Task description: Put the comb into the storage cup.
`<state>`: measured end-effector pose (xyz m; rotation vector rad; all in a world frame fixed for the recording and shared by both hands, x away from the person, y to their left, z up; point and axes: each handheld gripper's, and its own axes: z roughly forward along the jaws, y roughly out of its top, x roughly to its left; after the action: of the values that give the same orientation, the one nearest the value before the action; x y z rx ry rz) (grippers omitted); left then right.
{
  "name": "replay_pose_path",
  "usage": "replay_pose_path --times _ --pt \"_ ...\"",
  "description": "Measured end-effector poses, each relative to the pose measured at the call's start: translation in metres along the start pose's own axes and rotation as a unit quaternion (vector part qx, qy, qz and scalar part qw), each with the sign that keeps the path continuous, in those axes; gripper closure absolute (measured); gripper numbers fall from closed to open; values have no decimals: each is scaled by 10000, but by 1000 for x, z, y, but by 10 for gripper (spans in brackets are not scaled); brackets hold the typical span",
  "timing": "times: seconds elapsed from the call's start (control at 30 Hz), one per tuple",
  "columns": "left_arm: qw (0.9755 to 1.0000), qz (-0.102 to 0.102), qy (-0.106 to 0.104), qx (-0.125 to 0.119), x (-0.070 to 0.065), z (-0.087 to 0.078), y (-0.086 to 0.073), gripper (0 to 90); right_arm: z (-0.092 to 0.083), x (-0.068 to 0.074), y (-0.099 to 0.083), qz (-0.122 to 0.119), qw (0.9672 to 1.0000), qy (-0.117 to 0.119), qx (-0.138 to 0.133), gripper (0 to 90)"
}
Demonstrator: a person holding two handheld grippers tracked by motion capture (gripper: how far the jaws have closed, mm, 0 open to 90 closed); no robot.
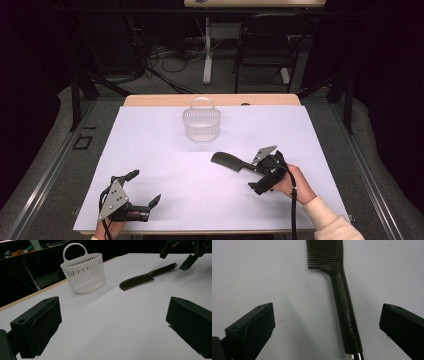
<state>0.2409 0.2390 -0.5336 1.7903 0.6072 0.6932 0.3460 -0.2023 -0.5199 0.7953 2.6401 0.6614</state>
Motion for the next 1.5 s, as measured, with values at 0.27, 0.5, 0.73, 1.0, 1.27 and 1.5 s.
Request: replay_pose_path --times 0.27,0.5,0.73,1.0,1.27,1.5 --pt "10000 -6 -13 3 0 0 0 1 8 -8 10 -65 9999 37 126 0" --pt "10000 9 -23 16 0 1 0 0 13 -14 18 -59 9997 12 245 0" --pt "10000 11 -21 16 0 1 0 1 14 -16 29 -190 9989 -28 439 103" --pt "10000 9 -28 12 0 1 0 0 17 -15 46 -508 9955 -70 800 416" --pt "10000 8 -32 10 0 1 0 0 28 -14 58 -766 9887 35 1288 586" --pt "10000 3 -39 10 0 1 0 1 37 -14 64 -821 9843 81 1557 637"
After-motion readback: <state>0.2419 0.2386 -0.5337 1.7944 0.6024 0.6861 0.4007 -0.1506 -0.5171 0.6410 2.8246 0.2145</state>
